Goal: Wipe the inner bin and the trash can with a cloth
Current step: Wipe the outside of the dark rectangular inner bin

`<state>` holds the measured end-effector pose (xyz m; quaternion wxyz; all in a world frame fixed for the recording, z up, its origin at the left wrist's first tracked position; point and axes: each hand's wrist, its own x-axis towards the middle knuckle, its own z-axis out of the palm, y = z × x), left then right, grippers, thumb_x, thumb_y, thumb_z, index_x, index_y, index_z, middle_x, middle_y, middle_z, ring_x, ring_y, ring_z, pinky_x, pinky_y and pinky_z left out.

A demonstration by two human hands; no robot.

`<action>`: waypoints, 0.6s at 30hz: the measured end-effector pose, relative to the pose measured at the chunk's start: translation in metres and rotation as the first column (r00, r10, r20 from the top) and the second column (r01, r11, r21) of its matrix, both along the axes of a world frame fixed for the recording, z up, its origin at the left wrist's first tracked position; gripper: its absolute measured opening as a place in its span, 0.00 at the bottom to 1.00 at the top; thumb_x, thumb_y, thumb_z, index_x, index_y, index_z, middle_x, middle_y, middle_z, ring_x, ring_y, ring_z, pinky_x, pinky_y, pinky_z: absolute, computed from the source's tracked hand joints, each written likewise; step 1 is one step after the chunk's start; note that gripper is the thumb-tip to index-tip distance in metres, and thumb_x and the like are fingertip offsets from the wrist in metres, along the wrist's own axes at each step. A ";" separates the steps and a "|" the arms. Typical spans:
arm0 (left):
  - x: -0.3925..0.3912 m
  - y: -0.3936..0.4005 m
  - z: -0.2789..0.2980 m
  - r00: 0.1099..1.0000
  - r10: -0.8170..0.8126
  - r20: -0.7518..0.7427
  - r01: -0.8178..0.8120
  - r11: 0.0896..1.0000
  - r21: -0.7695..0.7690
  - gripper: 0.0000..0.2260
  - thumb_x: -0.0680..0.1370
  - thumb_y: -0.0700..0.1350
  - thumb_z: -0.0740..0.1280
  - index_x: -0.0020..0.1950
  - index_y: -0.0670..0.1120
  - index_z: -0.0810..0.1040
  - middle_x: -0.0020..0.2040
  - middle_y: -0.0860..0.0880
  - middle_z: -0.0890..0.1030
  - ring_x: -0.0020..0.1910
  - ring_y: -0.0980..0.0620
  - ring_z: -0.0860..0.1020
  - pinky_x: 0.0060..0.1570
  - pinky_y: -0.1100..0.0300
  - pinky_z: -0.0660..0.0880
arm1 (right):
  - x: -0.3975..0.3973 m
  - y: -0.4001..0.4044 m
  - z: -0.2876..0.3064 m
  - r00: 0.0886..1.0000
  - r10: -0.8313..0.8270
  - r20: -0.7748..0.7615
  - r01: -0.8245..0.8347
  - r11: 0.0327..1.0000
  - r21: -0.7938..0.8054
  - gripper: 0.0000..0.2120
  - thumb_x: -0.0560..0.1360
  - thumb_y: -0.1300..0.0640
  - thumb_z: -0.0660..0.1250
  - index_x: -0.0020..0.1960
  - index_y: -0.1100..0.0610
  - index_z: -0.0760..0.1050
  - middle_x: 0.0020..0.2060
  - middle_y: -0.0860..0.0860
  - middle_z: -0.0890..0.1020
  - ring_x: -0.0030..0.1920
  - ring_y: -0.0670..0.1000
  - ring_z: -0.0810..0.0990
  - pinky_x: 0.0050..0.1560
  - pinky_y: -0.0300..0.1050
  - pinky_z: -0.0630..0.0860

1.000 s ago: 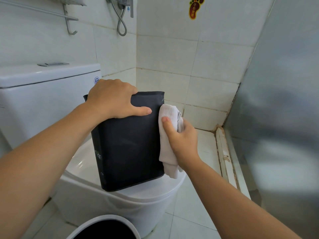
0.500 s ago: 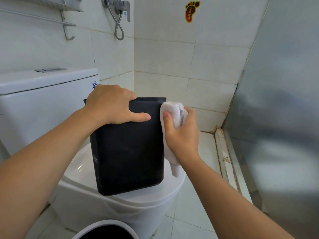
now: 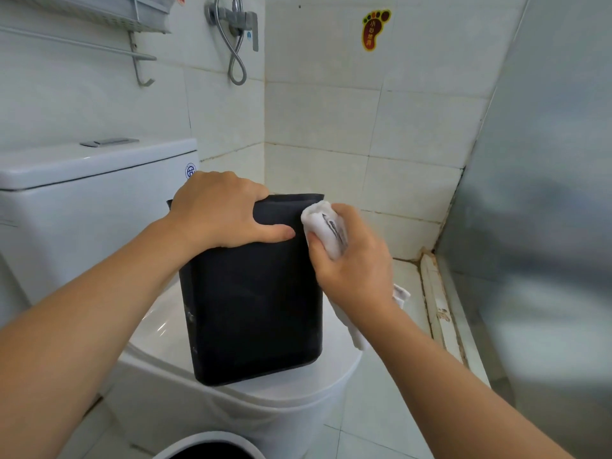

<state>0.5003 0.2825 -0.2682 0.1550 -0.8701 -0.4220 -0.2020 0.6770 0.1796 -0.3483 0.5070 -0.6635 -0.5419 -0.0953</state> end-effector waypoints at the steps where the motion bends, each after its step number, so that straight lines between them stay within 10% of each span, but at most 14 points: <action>1: 0.000 0.000 0.000 1.000 -0.003 -0.002 0.003 1.000 0.002 0.28 0.69 0.80 0.62 0.34 0.54 0.69 0.32 0.54 0.75 0.33 0.56 0.71 0.39 0.55 0.68 | 0.001 0.001 0.002 1.000 -0.008 -0.008 0.008 1.000 -0.009 0.13 0.79 0.42 0.67 0.60 0.44 0.72 0.43 0.41 0.80 0.42 0.47 0.80 0.42 0.49 0.79; 18: 0.002 0.002 -0.001 0.998 -0.013 -0.055 0.015 0.999 0.035 0.30 0.69 0.81 0.58 0.36 0.53 0.70 0.33 0.54 0.74 0.35 0.51 0.75 0.38 0.55 0.69 | 0.006 0.003 0.016 0.998 -0.041 0.048 0.043 0.999 -0.023 0.13 0.78 0.40 0.67 0.60 0.43 0.74 0.42 0.42 0.81 0.42 0.48 0.80 0.39 0.49 0.78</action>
